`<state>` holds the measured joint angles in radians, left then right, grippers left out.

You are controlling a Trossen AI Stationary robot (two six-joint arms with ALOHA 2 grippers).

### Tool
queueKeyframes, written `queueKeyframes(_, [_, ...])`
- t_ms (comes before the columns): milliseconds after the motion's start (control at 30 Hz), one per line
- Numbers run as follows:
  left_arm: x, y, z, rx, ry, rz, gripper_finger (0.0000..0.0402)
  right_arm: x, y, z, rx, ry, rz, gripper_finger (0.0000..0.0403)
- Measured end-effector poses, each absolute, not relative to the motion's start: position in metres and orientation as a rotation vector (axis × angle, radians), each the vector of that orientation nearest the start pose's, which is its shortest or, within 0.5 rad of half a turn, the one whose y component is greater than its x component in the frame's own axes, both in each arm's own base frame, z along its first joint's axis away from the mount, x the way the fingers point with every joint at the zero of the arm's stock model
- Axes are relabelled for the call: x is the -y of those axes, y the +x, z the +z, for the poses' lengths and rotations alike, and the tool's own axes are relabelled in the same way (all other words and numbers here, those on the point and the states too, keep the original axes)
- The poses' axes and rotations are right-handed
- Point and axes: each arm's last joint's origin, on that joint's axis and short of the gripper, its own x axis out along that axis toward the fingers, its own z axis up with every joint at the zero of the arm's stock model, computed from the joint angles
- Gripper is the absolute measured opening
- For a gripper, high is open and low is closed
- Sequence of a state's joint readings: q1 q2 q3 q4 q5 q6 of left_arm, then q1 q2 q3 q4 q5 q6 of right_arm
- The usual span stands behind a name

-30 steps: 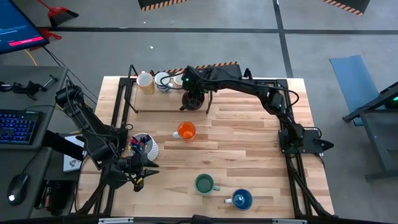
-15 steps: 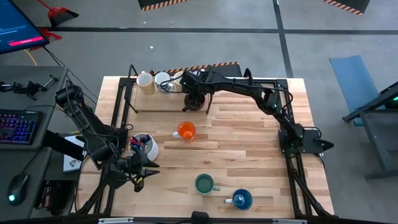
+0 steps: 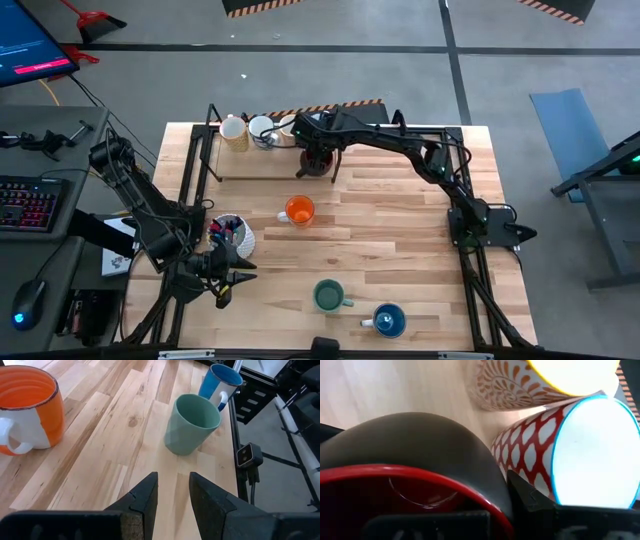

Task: Place coffee mugs
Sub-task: Put the black mug on the shelf

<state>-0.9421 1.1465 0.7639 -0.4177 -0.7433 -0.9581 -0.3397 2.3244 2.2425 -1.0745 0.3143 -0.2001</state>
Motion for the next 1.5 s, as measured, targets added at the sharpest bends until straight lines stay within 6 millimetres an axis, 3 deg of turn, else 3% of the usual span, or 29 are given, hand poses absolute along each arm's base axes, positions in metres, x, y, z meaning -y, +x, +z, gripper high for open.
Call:
queueKeyframes(300, [0.169,0.147,0.244,-0.554,-0.335,0.078,0.0101,0.172,0.458,0.243,-1.243,-0.145,-0.47,0.0001])
queueKeyframes(633, [0.169,0.147,0.244,-0.554,-0.334,0.079,0.0101,0.172,0.461,0.243,-1.219,-0.144,-0.478,0.0048])
queueKeyframes(1033, [0.169,0.147,0.244,-0.554,-0.335,0.079,0.0101,0.174,0.461,0.243,-1.214,-0.155,-0.5,0.0071])
queueKeyframes(1500, [0.169,0.147,0.244,-0.554,-0.342,0.081,0.0101,0.169,0.457,0.282,-1.153,-0.167,-0.527,0.0092])
